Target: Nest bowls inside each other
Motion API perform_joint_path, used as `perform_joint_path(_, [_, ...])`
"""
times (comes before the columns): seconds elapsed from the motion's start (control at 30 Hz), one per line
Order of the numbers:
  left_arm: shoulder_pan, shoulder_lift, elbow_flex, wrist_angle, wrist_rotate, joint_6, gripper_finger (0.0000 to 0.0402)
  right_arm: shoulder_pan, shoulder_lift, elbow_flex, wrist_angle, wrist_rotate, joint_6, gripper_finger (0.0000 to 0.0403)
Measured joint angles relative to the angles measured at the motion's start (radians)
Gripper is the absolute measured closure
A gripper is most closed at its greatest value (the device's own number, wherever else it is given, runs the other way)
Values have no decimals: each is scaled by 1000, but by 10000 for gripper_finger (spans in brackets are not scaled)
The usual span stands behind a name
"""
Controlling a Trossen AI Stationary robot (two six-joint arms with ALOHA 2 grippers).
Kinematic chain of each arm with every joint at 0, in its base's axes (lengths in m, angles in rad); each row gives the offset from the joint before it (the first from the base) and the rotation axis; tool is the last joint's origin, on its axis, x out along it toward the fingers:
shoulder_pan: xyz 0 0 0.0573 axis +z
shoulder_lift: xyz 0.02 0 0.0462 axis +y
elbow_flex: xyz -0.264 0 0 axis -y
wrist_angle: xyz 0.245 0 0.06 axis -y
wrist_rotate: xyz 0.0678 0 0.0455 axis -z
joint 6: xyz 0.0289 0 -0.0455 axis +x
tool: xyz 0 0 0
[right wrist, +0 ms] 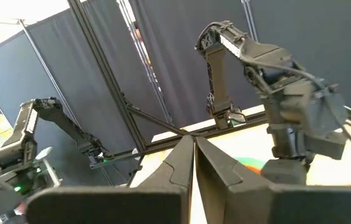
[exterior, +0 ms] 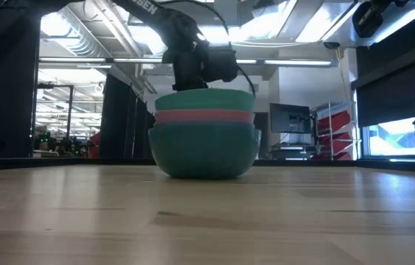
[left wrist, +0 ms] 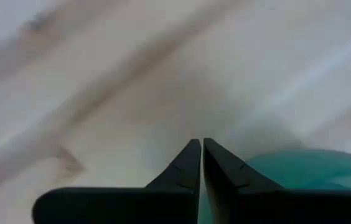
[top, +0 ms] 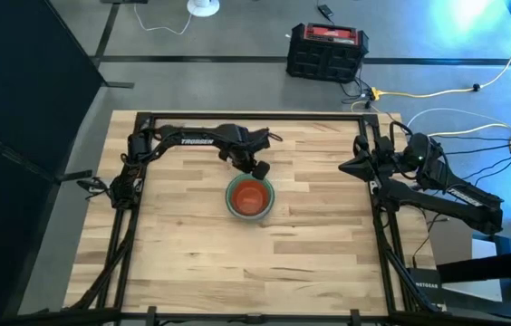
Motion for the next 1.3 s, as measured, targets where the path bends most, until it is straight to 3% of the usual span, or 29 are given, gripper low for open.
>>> perform_joint_path(0.27, [-67,-21,3,0,23,144,401,0,0,0,-41,0,-5,403])
perform_joint_path(0.9, [-162,-251,59,-220,-11,651,401,0,0,0,-45,-19,21,403])
perform_joint_path(1.1, [-236,-424,52,-82,-22,790,401,0,-2,-2,117,-88,91,403])
perform_joint_path(1.3, [-269,-658,-99,115,-85,731,401,0,-26,-152,558,-4,216,403])
